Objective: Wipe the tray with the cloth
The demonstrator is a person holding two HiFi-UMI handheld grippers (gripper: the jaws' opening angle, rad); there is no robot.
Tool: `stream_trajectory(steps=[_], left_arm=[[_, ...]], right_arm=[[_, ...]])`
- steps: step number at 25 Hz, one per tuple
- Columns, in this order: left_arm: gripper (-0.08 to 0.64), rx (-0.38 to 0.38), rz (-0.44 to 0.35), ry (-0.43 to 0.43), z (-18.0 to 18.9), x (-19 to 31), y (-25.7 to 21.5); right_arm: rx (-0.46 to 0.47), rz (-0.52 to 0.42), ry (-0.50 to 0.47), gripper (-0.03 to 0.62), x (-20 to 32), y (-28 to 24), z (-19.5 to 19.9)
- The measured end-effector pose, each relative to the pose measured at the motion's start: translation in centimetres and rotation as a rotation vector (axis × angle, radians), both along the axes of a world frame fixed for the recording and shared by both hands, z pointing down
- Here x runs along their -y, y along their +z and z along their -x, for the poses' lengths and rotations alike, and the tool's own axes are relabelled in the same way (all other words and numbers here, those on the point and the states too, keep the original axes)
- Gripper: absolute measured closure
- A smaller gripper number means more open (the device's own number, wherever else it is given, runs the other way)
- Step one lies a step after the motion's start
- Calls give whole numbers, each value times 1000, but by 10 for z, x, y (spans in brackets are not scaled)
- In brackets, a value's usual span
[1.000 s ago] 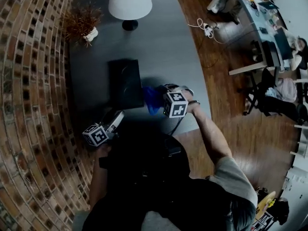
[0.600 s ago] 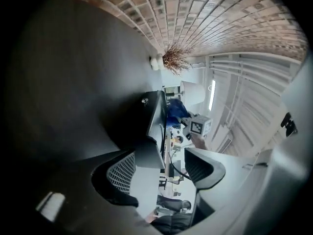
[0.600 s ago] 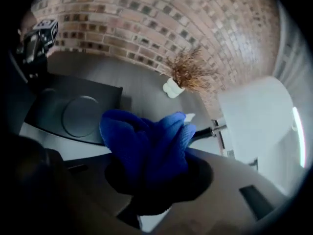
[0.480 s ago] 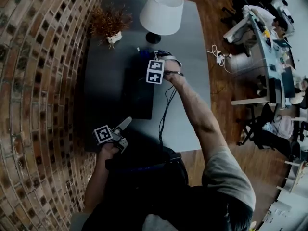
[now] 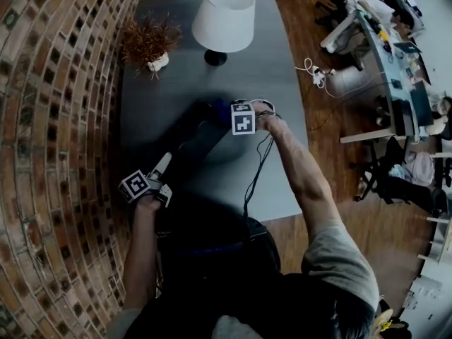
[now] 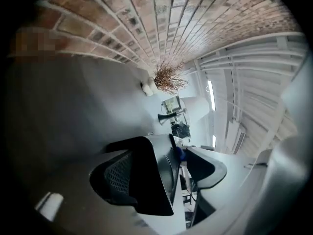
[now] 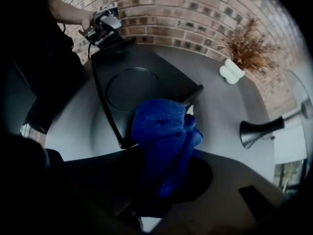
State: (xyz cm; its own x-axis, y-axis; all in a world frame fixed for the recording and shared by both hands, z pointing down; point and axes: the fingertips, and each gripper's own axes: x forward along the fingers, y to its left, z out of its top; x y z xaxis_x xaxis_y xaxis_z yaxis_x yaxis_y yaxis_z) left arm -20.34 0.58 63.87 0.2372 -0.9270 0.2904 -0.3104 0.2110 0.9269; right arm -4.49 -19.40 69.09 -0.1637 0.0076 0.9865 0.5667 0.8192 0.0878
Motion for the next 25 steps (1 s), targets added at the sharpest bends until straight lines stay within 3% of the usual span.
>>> stream_trajectory(steps=[2,8,10,12,15,17,20,22,25], left_arm=[[225,66,-10,52,19,21,0],[213,188,-22,132,41,72,-4],[213,213,-31,174,38,79,-8],[213,229,-37,200,35,72,-16],[214,325,-62,240,20,45,-37],[215,427,-99,304,3,28,-48],[213,546,-152,407,-25,21,-52],[213,600,-144,451,-34,20,-43],[221,601,-126,456,-40,21,-34]], right_arm=[[57,10,81,474,-17,0,-15],[84,-40,209,474,-95,2,-54],[122,-20,338,474,-109,5,-62],[184,-1,537,472,-103,7,-72],[221,-77,703,471,-79,0,-97],[235,-189,691,471,-56,-13,-103],[252,-365,563,471,-17,-30,-83],[264,-403,427,471,-9,-30,-55],[237,-409,245,471,-26,-24,-30]])
